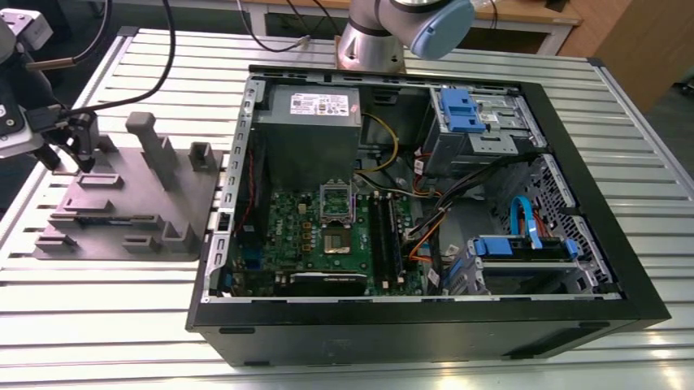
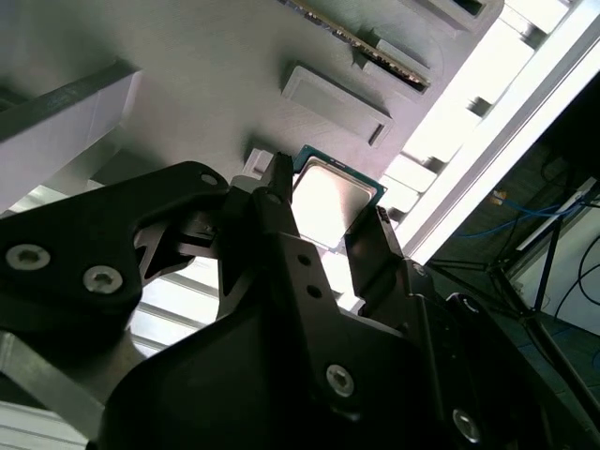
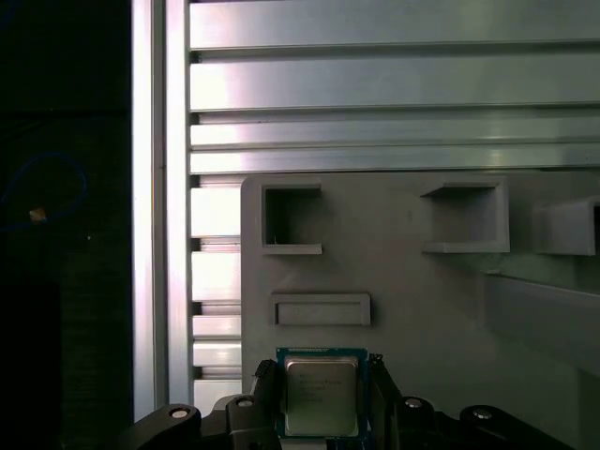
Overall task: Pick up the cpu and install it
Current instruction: 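Pick up the cpu and move it towards the insertion slot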
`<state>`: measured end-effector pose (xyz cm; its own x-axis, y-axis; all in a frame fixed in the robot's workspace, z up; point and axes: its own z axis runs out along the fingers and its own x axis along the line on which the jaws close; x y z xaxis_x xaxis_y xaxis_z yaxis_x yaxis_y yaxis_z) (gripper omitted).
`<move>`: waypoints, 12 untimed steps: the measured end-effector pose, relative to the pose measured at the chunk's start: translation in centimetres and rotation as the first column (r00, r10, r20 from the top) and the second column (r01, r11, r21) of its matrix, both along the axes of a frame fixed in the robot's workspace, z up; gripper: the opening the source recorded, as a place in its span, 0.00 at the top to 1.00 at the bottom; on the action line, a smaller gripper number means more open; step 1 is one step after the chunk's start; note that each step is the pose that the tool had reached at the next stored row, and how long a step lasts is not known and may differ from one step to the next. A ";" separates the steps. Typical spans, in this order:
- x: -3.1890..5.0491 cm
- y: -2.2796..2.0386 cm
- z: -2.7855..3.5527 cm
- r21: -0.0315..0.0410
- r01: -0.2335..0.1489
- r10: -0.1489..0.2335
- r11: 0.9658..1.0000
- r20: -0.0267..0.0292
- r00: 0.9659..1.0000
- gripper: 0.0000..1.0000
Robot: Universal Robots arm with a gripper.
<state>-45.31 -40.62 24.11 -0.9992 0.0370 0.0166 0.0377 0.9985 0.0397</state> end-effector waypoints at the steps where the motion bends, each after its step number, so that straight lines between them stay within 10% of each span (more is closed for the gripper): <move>1: 0.00 0.00 0.03 0.000 0.000 0.000 1.000 0.000 1.000 0.53; 12: 0.00 0.00 0.50 0.000 0.000 0.000 1.000 0.000 1.000 0.53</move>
<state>-45.31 -40.62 24.61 -0.9992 0.0371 0.0167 0.0377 0.9985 0.0396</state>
